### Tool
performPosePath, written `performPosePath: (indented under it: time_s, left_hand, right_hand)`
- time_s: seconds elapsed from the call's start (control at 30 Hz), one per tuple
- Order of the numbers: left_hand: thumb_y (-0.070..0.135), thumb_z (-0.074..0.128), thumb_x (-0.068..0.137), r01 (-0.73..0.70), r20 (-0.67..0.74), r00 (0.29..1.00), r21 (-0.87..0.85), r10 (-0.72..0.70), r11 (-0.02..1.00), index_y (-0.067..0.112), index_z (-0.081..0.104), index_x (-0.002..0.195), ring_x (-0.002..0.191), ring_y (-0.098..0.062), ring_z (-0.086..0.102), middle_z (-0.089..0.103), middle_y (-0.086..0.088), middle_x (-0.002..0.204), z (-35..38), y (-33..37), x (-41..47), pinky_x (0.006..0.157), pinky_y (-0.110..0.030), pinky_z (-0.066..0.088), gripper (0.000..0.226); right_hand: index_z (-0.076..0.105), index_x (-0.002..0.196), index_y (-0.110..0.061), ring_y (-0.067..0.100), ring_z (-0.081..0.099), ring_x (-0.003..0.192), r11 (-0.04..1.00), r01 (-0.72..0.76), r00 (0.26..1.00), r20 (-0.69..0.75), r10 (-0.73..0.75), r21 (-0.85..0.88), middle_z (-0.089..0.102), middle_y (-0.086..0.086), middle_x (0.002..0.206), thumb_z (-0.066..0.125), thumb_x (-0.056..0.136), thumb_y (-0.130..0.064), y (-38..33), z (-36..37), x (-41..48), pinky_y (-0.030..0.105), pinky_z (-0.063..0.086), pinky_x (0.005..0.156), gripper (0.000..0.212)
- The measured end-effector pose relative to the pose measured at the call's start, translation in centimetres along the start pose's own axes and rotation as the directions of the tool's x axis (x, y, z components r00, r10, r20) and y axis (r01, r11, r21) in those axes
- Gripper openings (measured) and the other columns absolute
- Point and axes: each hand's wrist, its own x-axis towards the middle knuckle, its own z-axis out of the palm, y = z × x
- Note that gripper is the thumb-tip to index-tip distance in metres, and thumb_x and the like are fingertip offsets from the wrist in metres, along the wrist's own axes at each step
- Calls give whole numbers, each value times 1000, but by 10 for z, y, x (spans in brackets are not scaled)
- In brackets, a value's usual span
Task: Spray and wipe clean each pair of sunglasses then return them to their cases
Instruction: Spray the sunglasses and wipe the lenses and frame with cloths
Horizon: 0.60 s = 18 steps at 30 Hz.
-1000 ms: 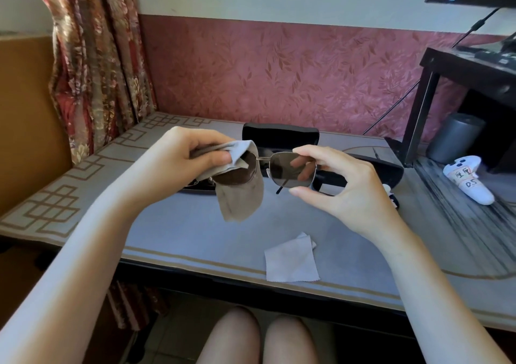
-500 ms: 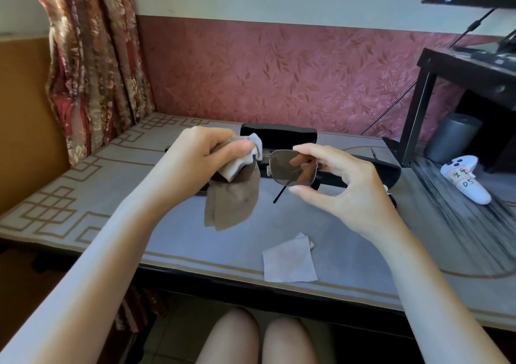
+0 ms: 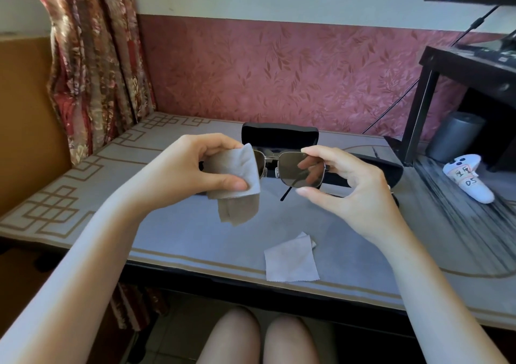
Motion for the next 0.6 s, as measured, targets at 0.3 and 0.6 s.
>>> performPosePath:
  time_s: [0.3,0.6]
  left_hand:
    - [37,57,93,-50,-226,970,168,88,984,1,43,64,51,-7,29,32,5,54,12,1,8,49,-26,23,49]
    - [28,62,84,-57,-92,994,-34,53,998,20,70,94,66,-1,58,67,9,72,-1,3,-3,60,-12,42,16]
  right_hand:
    - [61,120,-26,4,64,99,999,-13,1000,1,13,53,69,-9,108,79,76,-18,-5,3,2,17,44,97,48]
    - [62,116,-39,10,65,102,998,-41,999,-15,42,54,69,-15,107,79,74,-26,-3,-2,1,26,44,102,48]
